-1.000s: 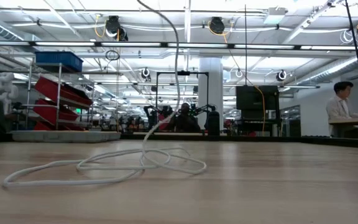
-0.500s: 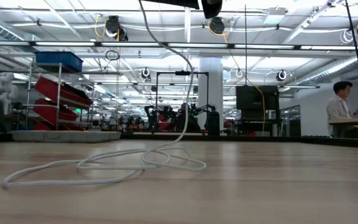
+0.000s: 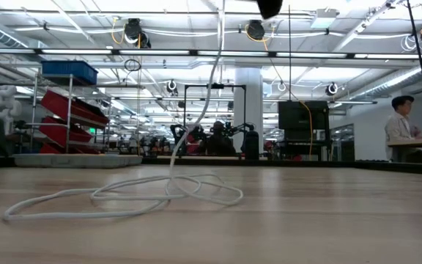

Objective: Coil cords
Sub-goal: Uncoil the white wire from the spool

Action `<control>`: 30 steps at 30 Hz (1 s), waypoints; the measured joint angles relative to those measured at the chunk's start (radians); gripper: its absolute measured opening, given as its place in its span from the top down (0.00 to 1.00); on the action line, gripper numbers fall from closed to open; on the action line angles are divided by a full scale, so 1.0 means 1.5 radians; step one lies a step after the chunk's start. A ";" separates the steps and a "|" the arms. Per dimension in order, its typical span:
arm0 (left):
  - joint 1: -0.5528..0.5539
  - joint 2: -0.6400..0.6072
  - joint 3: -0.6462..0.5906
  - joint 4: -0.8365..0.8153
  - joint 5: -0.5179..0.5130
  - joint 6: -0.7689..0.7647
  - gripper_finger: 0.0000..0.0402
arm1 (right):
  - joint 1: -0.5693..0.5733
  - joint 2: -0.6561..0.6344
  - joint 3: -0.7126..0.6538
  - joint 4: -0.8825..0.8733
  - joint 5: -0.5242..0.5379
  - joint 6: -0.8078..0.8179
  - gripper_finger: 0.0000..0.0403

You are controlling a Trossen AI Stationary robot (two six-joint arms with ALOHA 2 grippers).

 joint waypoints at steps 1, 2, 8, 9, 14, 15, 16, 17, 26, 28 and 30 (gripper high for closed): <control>0.001 0.000 0.000 0.000 0.000 0.000 1.00 | 0.007 -0.007 0.000 0.000 -0.003 -0.002 0.82; 0.003 0.000 0.000 0.000 0.000 0.000 1.00 | 0.015 -0.013 0.000 0.003 -0.002 -0.008 0.79; 0.008 0.000 0.000 -0.001 0.000 -0.002 1.00 | 0.047 -0.043 0.000 0.035 0.012 -0.049 0.68; 0.008 0.000 0.000 -0.001 0.000 -0.007 1.00 | 0.051 -0.044 0.000 0.037 0.020 -0.053 0.67; 0.017 0.000 0.000 -0.003 0.003 -0.019 1.00 | 0.059 -0.044 0.000 0.120 0.009 -0.092 0.63; 0.020 0.000 0.000 -0.003 0.003 -0.020 1.00 | 0.060 -0.043 0.000 0.141 0.000 -0.103 0.62; 0.023 0.000 0.000 -0.003 0.004 -0.020 1.00 | 0.061 -0.042 0.000 0.158 -0.010 -0.115 0.62; 0.026 0.000 0.000 -0.004 0.003 -0.024 1.00 | 0.064 -0.041 0.000 0.171 -0.018 -0.128 0.61; 0.052 -0.001 0.000 -0.020 0.034 -0.046 1.00 | 0.073 -0.036 0.000 0.340 0.019 -0.240 0.57; 0.058 -0.001 0.000 -0.023 0.046 -0.054 1.00 | 0.073 -0.036 0.000 0.343 0.027 -0.252 0.57; 0.059 -0.001 0.000 -0.033 0.046 -0.055 1.00 | 0.073 -0.036 0.000 0.312 0.039 -0.242 0.57</control>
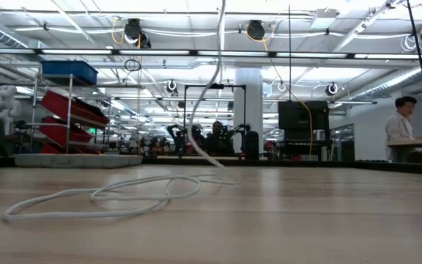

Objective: Coil cords
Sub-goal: Uncoil the white wire from the spool

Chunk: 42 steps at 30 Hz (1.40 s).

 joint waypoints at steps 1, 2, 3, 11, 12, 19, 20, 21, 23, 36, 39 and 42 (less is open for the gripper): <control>0.000 0.000 0.000 -0.003 0.000 0.000 1.00 | 0.001 0.000 0.000 -0.027 -0.001 0.010 0.57; 0.000 0.000 0.000 -0.005 0.000 0.000 1.00 | 0.003 0.000 0.000 -0.057 -0.003 0.022 0.57; 0.000 0.000 0.000 -0.005 0.000 0.000 1.00 | 0.006 0.001 0.000 -0.089 -0.003 0.038 0.57; 0.000 0.000 0.000 -0.004 0.000 -0.006 1.00 | 0.010 -0.009 0.000 -0.274 -0.005 0.185 0.57; 0.002 0.000 0.000 -0.005 0.000 -0.011 1.00 | 0.010 -0.010 0.000 -0.262 -0.004 0.184 0.57; 0.016 0.000 0.000 -0.017 0.000 -0.018 1.00 | 0.021 -0.011 0.000 -0.041 -0.006 0.003 0.57; 0.018 0.000 0.000 -0.017 0.000 -0.018 1.00 | 0.024 -0.011 0.000 -0.021 -0.007 -0.024 0.57; 0.021 0.000 0.000 -0.017 0.001 -0.018 1.00 | 0.027 -0.011 0.000 -0.002 -0.009 -0.048 0.57; 0.026 0.000 0.000 -0.016 0.005 -0.019 1.00 | 0.030 -0.010 0.000 0.022 -0.018 -0.079 0.57; 0.051 0.003 0.000 -0.023 0.047 -0.052 1.00 | -0.023 0.031 0.000 0.027 0.024 -0.099 0.59; 0.051 0.003 0.000 -0.033 0.047 -0.053 1.00 | -0.028 0.031 0.000 0.027 0.033 -0.099 0.63; 0.051 0.003 0.000 -0.034 0.047 -0.053 1.00 | -0.027 0.031 0.000 0.030 0.031 -0.100 0.68</control>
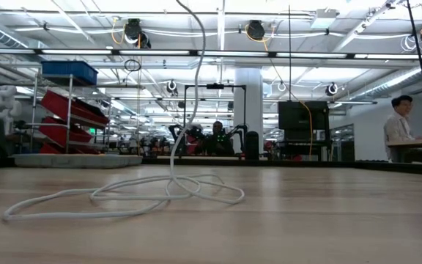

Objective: Coil cords
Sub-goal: Uncoil the white wire from the spool

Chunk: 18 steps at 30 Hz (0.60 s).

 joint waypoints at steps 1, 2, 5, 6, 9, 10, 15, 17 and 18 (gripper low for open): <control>0.000 0.000 0.000 0.000 0.000 0.000 1.00 | 0.000 0.000 0.000 -0.001 -0.002 0.000 0.71; 0.000 0.000 0.000 0.000 0.000 0.000 1.00 | 0.000 0.000 0.000 -0.002 -0.002 0.000 0.73; 0.000 0.000 0.000 0.000 0.000 0.000 1.00 | -0.004 0.000 0.000 -0.011 -0.001 0.009 0.80; 0.000 0.000 0.000 0.000 0.000 -0.001 1.00 | -0.006 0.000 0.000 -0.016 -0.001 0.016 0.83; 0.000 0.000 0.000 0.000 0.000 -0.002 1.00 | -0.013 0.000 0.000 -0.042 -0.002 0.036 0.91; 0.000 0.000 0.000 0.000 0.000 -0.002 1.00 | -0.016 0.000 0.000 -0.048 -0.003 0.044 0.93; 0.000 0.000 0.000 0.000 0.000 -0.002 1.00 | -0.022 0.000 0.000 -0.053 -0.023 0.056 0.94; 0.000 0.000 0.000 0.001 0.000 -0.002 1.00 | -0.022 0.000 0.000 -0.047 -0.025 0.056 0.91; 0.000 0.000 0.000 0.001 0.000 -0.002 1.00 | -0.021 0.000 0.000 -0.045 -0.025 0.056 0.89</control>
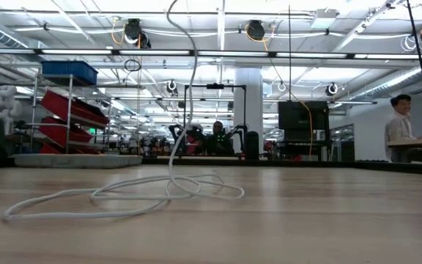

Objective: Coil cords
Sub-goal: Uncoil the white wire from the spool

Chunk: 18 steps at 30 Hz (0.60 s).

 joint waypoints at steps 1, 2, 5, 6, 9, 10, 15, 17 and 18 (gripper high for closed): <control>0.000 0.000 0.000 0.000 0.000 0.000 1.00 | 0.000 0.000 0.000 0.002 -0.001 0.000 0.88; 0.000 0.000 0.000 0.000 0.000 0.000 1.00 | 0.000 0.000 0.000 0.002 -0.002 0.001 0.86; 0.000 0.000 0.000 0.000 0.000 0.000 1.00 | -0.001 0.000 0.000 0.002 -0.002 0.006 0.81; 0.000 0.000 0.000 0.000 0.000 0.000 1.00 | -0.002 0.000 0.000 0.002 -0.002 0.006 0.80; 0.000 0.000 0.000 0.000 0.000 0.000 1.00 | -0.007 0.000 0.000 0.003 -0.009 0.015 0.80; 0.000 0.000 0.000 0.000 0.000 0.000 1.00 | -0.010 0.000 0.000 0.003 -0.009 0.020 0.81; 0.000 0.000 0.000 0.000 0.005 0.001 1.00 | -0.021 0.000 0.000 0.000 -0.008 0.030 0.95; 0.000 0.000 0.000 0.000 0.005 0.001 1.00 | -0.022 0.000 0.000 -0.002 -0.009 0.030 0.99; 0.000 0.000 0.000 0.000 0.005 0.001 1.00 | -0.022 0.000 0.000 -0.002 -0.008 0.030 0.99</control>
